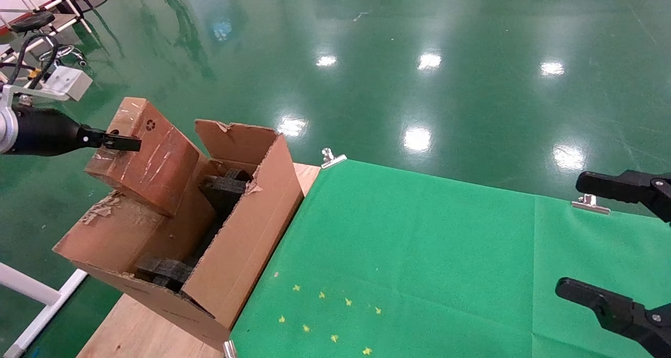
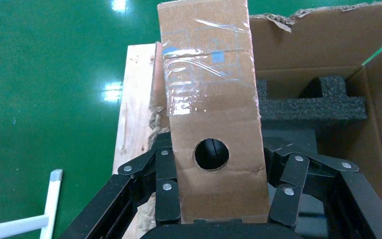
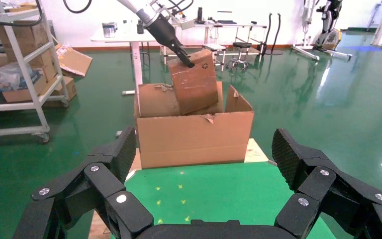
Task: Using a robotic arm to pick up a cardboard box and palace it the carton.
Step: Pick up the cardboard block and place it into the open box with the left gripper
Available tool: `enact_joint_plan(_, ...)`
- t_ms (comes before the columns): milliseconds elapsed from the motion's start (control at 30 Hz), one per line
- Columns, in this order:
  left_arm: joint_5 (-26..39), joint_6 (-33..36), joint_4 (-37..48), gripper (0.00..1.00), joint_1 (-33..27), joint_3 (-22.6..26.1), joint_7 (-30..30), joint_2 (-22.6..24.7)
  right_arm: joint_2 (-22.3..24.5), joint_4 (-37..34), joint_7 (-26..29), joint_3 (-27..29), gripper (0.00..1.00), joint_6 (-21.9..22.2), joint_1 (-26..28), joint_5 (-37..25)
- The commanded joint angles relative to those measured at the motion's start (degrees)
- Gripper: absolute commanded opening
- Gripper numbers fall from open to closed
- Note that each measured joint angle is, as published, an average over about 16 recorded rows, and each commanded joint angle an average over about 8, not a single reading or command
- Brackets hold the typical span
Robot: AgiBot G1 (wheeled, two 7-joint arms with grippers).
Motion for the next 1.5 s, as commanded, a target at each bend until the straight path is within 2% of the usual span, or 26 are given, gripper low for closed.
enact_joint_plan(33,-0.38,-1.56,0.26,0.0,0.99,-0.27,-0.08,0.02,0.0,0.0,0.0,0.0,1.0,0.0,0.0,0.0)
enact_joint_plan(633,2.11,2.7,0.03,0.0,3.3,1.42,-0.05,-0.37,0.0,0.0,0.0,0.0,1.0,0.0,0.0,0.0)
enact_joint_plan(1500,-1.33,-5.09,0.16,0.0,15.56,-1.1,-1.45,2.18,0.0,0.0,0.0,0.0,1.0,0.0,0.0,0.0)
